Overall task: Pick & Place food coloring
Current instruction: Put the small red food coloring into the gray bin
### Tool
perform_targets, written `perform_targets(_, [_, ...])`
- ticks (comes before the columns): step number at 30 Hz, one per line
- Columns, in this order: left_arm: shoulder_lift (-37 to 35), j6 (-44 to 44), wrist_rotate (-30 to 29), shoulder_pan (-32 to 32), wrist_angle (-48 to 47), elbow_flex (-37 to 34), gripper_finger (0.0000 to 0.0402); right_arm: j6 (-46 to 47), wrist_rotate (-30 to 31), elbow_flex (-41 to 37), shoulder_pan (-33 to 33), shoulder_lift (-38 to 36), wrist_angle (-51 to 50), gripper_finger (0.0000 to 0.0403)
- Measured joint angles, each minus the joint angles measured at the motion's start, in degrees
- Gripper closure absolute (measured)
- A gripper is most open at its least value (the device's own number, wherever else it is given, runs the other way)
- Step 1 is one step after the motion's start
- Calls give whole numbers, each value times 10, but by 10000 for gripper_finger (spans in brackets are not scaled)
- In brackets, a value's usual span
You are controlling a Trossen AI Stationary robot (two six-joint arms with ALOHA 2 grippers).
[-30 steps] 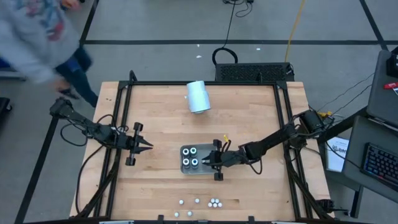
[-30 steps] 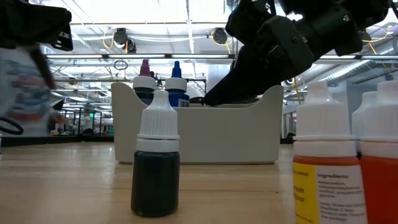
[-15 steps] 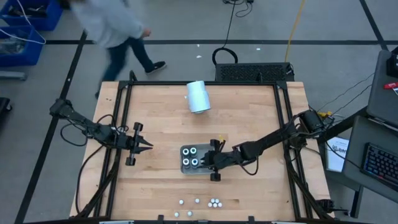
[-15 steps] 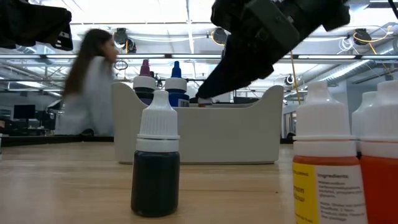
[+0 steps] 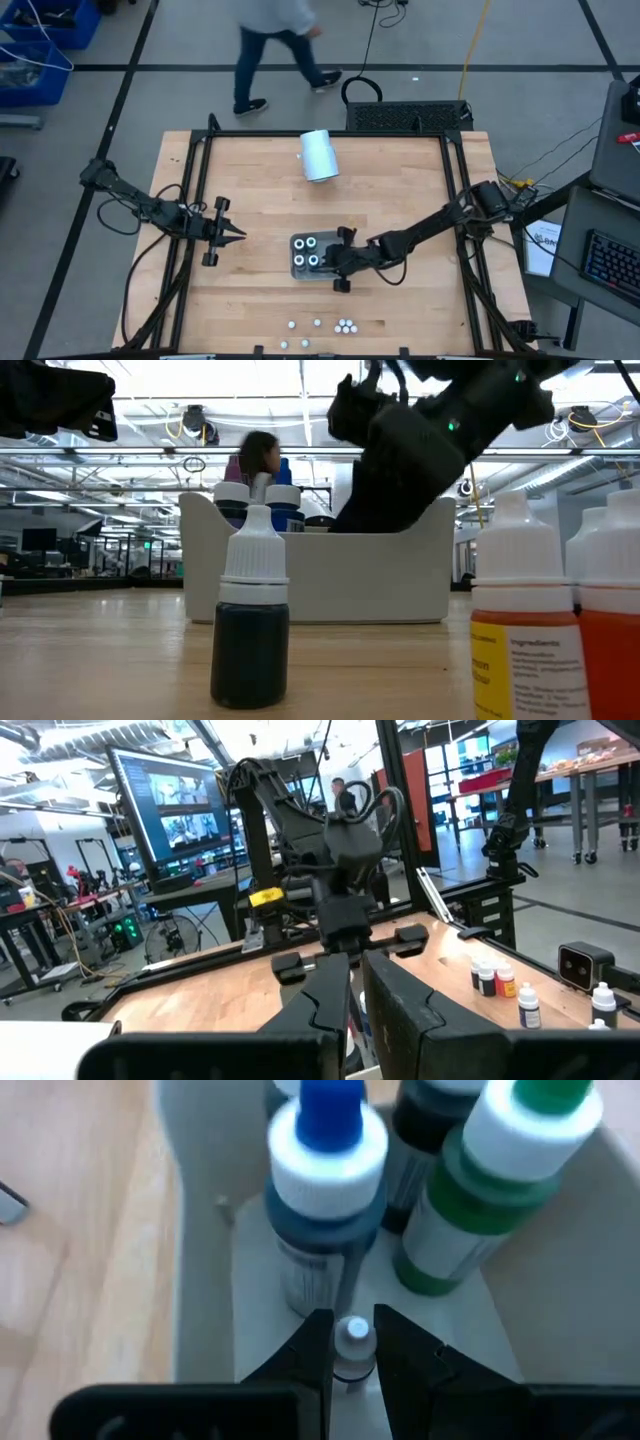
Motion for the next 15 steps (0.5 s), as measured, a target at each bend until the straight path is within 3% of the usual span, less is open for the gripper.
perform_targets(10, [0,0,0,0,0,0,360,-11,-1,0,-3,5,5,355])
perform_targets(15, [0,-1,0,0,0,0,360,-17,-2,0,-3,5,5,336])
